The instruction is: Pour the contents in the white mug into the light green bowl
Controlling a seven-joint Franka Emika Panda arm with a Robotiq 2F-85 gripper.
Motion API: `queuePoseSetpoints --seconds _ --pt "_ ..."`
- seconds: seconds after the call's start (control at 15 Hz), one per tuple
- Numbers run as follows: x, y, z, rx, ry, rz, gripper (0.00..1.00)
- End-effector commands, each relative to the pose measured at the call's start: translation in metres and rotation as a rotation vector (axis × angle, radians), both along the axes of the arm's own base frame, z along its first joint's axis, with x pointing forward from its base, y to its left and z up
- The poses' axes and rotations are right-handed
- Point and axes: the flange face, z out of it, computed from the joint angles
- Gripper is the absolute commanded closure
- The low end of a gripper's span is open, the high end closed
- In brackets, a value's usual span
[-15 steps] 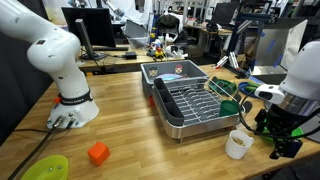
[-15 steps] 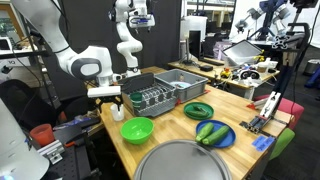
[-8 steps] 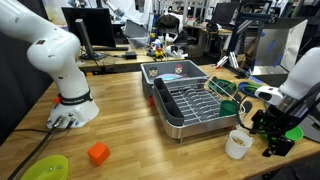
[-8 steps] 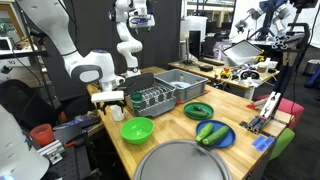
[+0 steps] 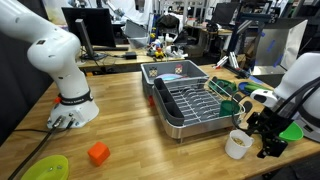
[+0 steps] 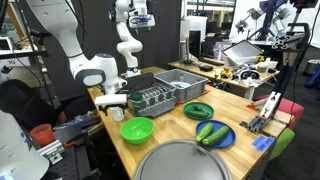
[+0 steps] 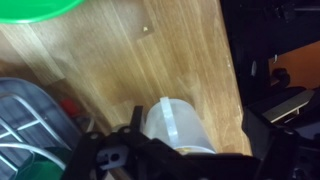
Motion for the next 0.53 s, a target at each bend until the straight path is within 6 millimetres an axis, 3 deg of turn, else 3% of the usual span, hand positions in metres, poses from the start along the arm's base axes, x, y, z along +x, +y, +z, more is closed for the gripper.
queuePoseSetpoints --seconds 0.0,0.2,0.47 --pt "0.011 -0.013 -0.012 0.037 -0.003 -0.017 0.0" --pt "0.016 -0.025 -0.019 0.066 0.004 -0.044 0.01" --pt "0.017 -0.025 -0.027 0.103 0.021 -0.039 0.15"
